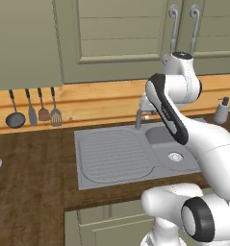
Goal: Open the cabinet, pick up the bread from the cabinet and place it in the basket. Then move the basket to the dining counter.
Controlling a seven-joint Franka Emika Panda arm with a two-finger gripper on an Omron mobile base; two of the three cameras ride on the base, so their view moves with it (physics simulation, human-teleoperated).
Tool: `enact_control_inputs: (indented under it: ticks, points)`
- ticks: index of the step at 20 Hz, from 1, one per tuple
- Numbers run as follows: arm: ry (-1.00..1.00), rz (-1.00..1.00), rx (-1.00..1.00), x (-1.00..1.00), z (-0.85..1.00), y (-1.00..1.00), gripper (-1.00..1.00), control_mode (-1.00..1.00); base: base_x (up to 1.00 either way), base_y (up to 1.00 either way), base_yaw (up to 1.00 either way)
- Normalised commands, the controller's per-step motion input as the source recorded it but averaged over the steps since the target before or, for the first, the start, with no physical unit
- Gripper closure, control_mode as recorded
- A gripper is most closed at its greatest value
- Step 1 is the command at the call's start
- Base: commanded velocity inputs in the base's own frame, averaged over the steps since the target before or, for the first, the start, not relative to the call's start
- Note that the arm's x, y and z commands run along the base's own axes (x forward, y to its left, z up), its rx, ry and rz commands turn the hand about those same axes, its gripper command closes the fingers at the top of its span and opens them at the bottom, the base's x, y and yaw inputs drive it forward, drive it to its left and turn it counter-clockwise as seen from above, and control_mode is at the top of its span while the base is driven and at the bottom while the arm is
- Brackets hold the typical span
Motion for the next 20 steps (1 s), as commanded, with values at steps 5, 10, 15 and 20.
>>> enact_control_inputs:
  ticks: [5, 10, 15, 20]
  points:
    - [0.00, -0.06, -0.01, 0.03, -0.01, -0.26, -1.00, -1.00, 0.00, 0.00, 0.00]
    - [-0.08, -0.15, -0.03, 0.08, 0.45, -0.71, -1.00, -1.00, 0.00, 0.00, 0.00]
    - [-0.14, -0.14, -0.02, 0.04, 1.00, -0.70, -1.00, -1.00, 0.00, 0.00, 0.00]
    - [-0.21, -0.10, 0.00, 0.02, 1.00, -0.49, -1.00, -1.00, 0.00, 0.00, 0.00]
